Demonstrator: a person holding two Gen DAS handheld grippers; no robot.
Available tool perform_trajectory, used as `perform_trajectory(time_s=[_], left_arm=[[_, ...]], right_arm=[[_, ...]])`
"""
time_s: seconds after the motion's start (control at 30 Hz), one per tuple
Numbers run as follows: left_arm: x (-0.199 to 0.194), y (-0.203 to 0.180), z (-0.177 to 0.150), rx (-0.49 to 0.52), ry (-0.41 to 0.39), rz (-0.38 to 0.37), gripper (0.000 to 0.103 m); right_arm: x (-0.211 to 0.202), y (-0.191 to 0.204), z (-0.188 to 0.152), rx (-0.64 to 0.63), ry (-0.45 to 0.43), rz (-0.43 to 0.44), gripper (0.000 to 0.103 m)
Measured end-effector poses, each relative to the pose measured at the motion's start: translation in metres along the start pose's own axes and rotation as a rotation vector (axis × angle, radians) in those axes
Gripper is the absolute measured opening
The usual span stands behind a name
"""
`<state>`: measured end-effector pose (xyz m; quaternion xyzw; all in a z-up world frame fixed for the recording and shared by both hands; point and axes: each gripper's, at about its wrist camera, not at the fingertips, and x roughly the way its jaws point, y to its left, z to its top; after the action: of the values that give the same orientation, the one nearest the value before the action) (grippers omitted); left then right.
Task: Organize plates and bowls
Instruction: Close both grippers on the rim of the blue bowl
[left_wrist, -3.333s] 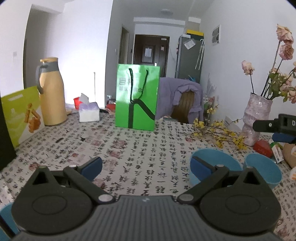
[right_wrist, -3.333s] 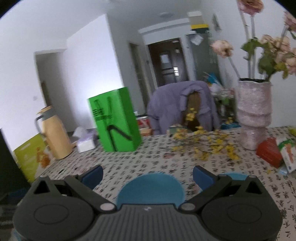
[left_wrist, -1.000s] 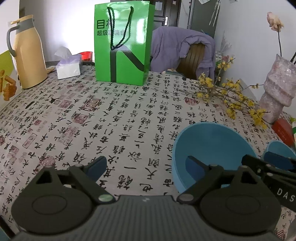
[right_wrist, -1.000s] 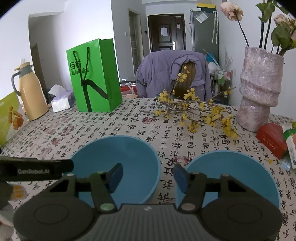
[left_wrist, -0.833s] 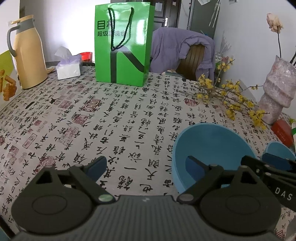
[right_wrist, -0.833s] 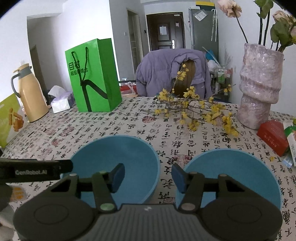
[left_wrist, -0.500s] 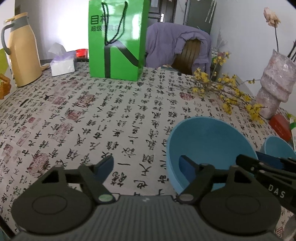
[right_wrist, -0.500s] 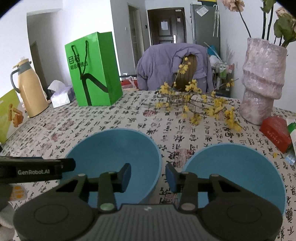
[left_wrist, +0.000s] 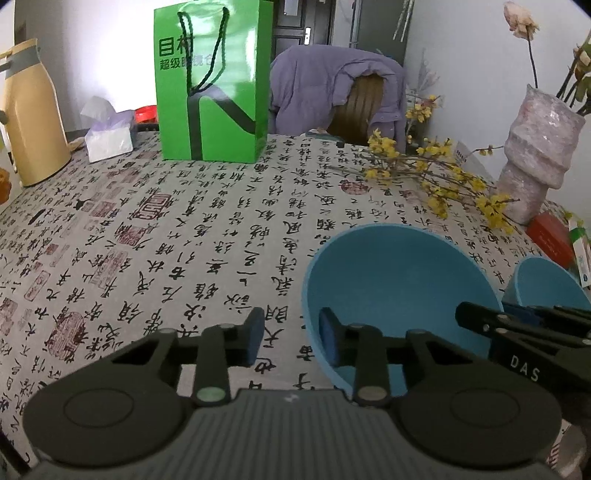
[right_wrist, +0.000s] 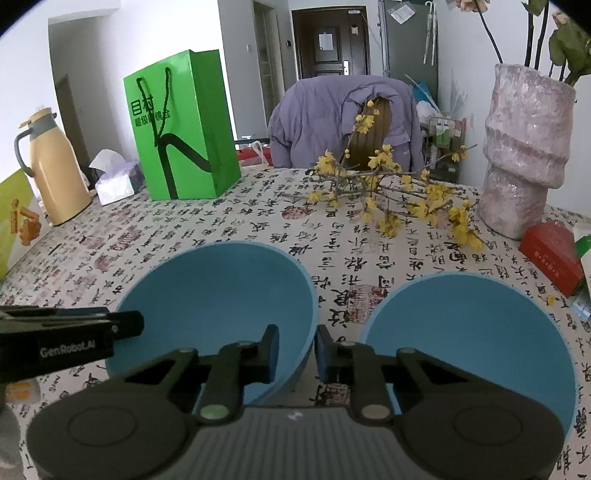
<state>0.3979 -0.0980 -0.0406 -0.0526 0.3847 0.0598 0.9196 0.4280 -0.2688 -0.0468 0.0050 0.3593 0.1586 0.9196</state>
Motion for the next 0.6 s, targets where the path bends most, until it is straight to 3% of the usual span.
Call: perform_trajectory(time_s=[0.23, 0.6], left_arm=[[0.000, -0.006, -0.002, 0.023, -0.001, -0.012, 0.011], [-0.003, -0.012, -0.005, 0.049, -0.020, 0.011, 0.011]], right_arm=[[-0.002, 0.003, -0.001, -0.015, -0.008, -0.004, 0.016], [0.000, 0.004, -0.002, -0.018, -0.006, -0.026, 0.014]])
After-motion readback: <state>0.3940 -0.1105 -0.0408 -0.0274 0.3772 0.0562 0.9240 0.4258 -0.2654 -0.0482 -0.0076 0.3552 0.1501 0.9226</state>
